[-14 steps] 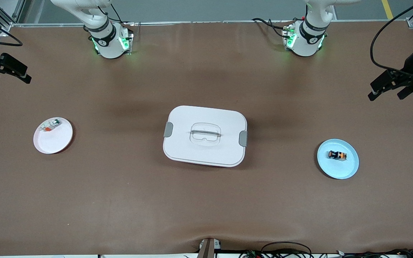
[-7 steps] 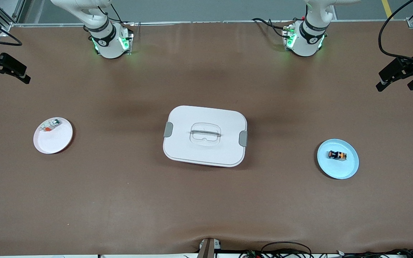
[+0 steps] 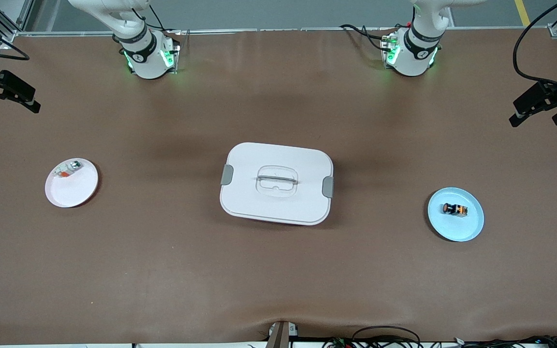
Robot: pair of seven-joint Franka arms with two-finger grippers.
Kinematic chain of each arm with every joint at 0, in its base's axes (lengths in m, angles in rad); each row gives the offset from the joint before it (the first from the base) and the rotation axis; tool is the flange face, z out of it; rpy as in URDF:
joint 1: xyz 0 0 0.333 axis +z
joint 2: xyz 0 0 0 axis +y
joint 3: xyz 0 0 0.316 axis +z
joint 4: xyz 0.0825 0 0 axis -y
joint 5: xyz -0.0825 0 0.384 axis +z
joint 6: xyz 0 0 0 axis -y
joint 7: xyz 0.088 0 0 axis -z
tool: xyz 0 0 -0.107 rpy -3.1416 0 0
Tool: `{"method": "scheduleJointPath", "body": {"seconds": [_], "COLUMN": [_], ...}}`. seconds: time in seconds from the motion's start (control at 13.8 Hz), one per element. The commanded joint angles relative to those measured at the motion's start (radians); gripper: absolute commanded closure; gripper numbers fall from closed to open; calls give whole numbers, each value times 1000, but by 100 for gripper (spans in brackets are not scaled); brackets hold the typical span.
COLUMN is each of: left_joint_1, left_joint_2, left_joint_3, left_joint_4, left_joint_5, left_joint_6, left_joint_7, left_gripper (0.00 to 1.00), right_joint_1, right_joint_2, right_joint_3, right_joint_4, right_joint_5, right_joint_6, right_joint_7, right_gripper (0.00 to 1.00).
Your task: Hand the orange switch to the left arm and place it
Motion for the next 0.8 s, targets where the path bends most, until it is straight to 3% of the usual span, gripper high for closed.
{"method": "scheduleJointPath", "body": {"seconds": [0.0,0.73], "left_joint_1": [-1,-1], "left_joint_2": [16,35], "left_joint_3": [-7,-7], "left_joint_4": [39,40], "left_joint_5": [21,21], "left_joint_6": [-33,-77], "left_joint_7": [-3,-3], "left_gripper": [0,0], "right_joint_1": [-12,-9], "right_joint_2": [-18,-18], "right_joint_3": [9,10], "right_joint_4": [-7,-7], "right_joint_5": [-6,-3], "right_joint_6": [-2,-1], "right_joint_7": [19,26], "right_gripper": [0,0]}}
